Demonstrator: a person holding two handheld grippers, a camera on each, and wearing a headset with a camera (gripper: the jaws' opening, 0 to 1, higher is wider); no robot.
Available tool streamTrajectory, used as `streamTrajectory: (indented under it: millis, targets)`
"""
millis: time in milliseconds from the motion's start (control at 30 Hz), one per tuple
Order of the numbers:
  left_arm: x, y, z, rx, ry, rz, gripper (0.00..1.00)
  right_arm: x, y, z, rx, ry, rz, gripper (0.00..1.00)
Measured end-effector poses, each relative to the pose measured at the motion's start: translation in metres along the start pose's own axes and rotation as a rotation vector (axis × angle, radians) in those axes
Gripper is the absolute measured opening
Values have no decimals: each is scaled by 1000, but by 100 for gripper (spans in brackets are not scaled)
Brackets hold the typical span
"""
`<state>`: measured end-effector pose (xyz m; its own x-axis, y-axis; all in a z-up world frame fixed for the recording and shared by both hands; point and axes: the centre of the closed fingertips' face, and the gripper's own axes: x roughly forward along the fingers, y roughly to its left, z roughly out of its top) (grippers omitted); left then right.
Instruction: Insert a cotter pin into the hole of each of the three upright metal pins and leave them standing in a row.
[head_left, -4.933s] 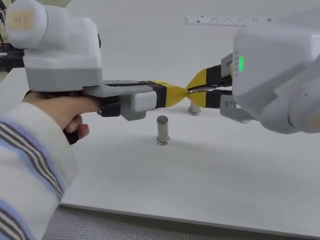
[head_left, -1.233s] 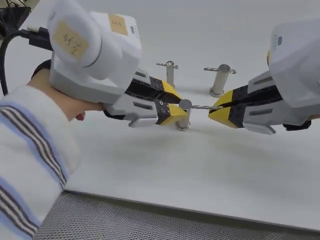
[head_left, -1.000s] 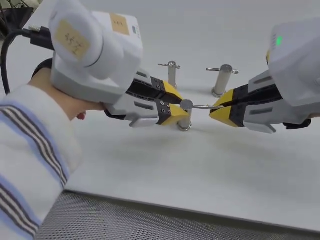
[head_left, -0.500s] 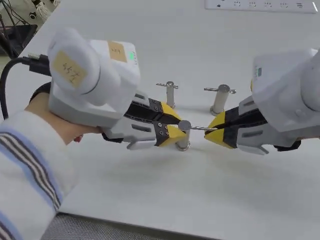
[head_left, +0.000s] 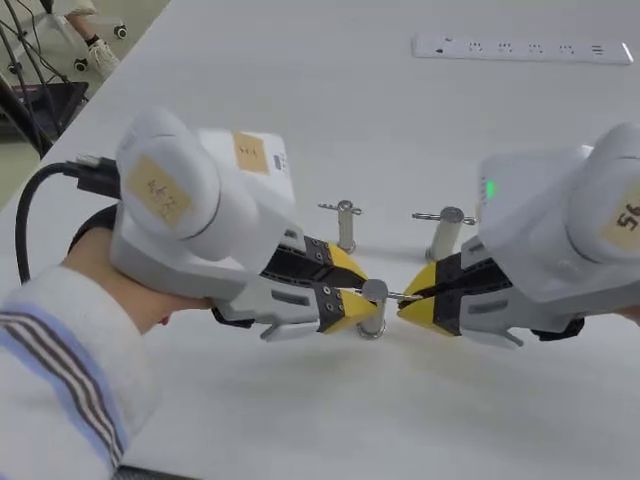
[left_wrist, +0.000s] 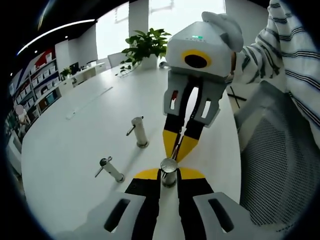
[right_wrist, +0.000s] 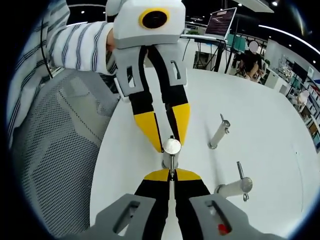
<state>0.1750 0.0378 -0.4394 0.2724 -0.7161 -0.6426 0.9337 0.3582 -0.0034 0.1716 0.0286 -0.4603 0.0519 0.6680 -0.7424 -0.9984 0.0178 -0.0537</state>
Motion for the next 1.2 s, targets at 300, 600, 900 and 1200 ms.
streamTrajectory:
  millis: [300,600,900,1200]
  targets:
    - [1,2,-1,20,21,0,9,5,-1,4,-93,32,-16,0]
    - [1,2,-2,46,47,1,9,6,-1,5,-139,35,-18,0]
    - [2,2,-2,59,67,1,9,7,-1,4,-199,58,-5,0]
    - [1,2,-2,22,68,-2,9,5,1,4,-143,0,13,2]
